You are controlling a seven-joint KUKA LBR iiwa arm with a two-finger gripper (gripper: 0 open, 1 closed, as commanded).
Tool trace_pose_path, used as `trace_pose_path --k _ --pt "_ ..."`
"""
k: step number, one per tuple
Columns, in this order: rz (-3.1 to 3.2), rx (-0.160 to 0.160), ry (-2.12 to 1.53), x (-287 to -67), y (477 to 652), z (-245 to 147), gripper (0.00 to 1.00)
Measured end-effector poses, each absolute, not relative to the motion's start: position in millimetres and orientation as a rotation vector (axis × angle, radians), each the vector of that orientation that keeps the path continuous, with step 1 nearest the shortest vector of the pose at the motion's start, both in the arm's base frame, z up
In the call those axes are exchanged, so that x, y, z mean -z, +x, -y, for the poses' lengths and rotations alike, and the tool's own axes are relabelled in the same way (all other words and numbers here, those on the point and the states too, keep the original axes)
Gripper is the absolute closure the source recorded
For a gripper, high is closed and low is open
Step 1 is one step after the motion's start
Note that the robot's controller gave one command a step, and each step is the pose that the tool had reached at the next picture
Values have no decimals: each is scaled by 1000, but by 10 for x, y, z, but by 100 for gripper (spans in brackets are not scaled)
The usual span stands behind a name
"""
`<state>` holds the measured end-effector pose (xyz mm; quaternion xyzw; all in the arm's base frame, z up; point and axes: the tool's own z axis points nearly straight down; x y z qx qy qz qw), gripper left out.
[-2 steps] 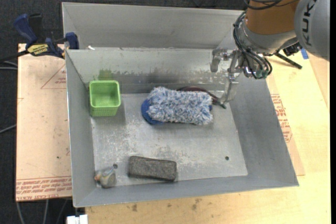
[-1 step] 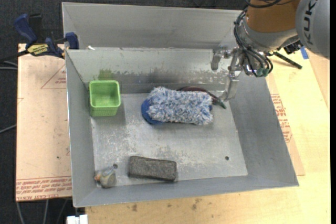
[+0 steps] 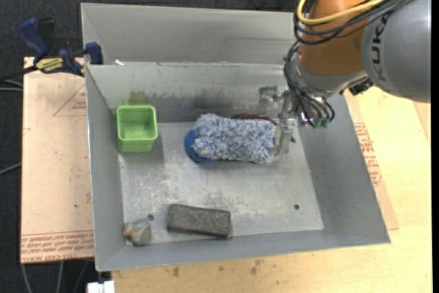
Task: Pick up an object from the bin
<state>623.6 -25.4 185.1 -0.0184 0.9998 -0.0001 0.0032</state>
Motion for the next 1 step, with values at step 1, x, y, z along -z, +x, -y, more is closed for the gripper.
trace_pose_path --k 1 --pt "-3143 -3 17 -1495 6001 153 0"
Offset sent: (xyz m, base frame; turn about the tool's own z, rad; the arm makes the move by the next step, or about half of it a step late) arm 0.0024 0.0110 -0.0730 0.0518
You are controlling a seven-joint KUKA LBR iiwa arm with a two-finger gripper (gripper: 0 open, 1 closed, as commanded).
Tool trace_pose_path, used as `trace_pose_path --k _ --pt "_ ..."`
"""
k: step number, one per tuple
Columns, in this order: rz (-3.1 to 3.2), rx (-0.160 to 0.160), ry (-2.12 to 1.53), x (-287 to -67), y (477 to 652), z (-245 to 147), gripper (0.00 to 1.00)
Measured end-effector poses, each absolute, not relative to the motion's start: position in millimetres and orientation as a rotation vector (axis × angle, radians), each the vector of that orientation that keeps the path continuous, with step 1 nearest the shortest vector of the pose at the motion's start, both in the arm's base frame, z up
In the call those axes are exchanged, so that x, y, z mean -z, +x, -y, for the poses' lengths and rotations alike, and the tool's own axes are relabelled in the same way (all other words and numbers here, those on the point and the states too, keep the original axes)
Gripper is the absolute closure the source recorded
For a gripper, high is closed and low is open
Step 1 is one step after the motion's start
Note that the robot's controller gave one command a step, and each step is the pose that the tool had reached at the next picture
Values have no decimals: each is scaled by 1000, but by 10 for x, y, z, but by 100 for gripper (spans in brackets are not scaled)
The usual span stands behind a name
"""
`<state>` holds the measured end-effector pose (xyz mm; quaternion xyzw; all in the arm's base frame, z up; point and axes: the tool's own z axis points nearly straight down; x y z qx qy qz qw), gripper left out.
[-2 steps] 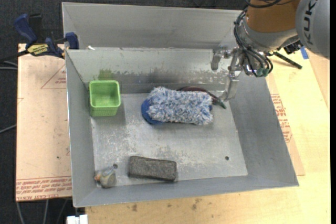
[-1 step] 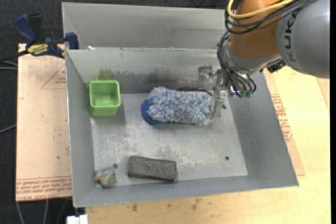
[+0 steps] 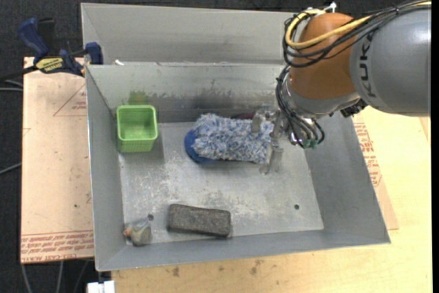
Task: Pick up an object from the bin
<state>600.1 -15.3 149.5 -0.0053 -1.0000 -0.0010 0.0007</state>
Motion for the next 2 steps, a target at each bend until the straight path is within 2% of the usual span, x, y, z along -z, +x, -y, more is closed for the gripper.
trace_pose_path --k 1,2 --pt "3147 2 -22 -1211 6204 147 0" --pt "3130 2 312 -752 6188 -80 100"
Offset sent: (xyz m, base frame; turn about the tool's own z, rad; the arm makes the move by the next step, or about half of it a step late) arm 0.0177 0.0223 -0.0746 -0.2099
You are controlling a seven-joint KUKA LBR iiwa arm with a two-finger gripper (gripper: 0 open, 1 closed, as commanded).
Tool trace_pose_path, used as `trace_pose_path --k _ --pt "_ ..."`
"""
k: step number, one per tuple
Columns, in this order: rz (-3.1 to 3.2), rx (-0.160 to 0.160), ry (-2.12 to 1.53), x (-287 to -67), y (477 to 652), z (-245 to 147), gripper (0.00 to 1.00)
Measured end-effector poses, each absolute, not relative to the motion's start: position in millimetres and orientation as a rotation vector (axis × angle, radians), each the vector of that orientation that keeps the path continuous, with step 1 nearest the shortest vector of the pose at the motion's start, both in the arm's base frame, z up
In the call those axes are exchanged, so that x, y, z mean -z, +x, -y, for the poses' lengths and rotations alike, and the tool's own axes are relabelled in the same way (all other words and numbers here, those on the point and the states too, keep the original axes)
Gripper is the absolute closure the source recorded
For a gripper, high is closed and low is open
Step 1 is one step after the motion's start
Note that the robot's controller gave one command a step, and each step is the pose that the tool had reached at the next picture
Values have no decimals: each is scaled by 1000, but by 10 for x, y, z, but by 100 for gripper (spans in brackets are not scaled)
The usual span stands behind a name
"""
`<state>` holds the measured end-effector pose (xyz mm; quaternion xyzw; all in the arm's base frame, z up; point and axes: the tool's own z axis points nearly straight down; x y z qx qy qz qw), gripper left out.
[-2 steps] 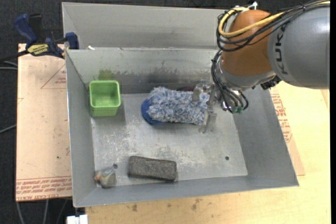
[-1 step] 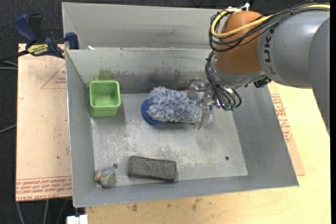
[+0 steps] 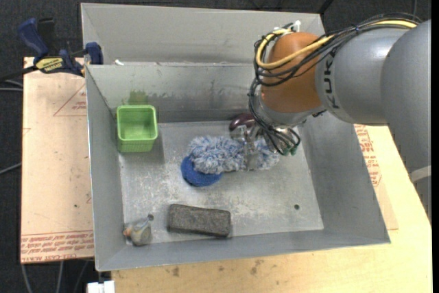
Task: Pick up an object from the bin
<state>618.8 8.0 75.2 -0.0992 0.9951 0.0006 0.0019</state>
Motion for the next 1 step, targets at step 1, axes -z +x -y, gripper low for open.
trace_pose_path --k 1 --pt "-3122 -2 -311 -752 6188 -80 100"
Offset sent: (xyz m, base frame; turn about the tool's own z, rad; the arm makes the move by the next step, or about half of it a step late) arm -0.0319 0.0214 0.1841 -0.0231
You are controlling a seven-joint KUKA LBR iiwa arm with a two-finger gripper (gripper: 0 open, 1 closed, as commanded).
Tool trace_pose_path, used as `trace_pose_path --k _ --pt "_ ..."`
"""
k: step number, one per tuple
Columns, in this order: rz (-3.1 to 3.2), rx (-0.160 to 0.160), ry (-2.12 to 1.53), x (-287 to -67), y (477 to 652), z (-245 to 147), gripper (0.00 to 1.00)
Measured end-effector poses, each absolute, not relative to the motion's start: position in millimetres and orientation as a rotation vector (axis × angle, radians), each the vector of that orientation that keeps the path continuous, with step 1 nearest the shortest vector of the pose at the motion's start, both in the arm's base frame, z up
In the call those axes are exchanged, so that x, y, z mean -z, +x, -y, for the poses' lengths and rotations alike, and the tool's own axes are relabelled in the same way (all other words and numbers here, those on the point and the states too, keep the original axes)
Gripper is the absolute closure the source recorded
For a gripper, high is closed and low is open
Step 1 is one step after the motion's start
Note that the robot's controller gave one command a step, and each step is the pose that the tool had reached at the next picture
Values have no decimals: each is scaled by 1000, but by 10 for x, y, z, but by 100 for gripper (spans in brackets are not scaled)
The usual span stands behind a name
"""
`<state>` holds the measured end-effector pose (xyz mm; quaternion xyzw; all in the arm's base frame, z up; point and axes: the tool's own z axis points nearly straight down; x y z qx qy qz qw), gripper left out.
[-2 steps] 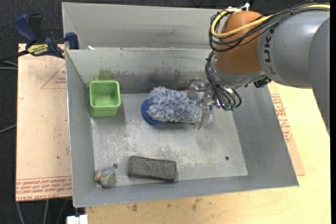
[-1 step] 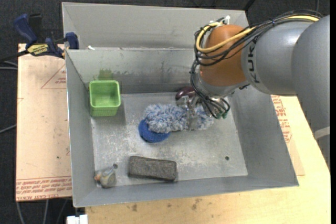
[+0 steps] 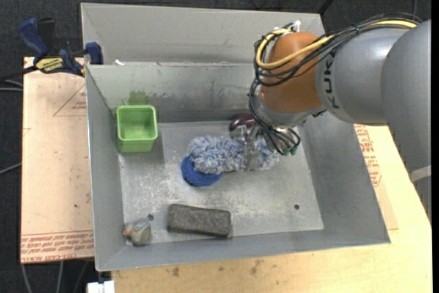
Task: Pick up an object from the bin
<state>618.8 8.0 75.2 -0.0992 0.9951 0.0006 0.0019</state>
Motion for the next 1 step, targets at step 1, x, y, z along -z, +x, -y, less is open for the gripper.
trace_pose_path --k 1 --pt "-3110 0 -349 -2646 5888 -303 100"
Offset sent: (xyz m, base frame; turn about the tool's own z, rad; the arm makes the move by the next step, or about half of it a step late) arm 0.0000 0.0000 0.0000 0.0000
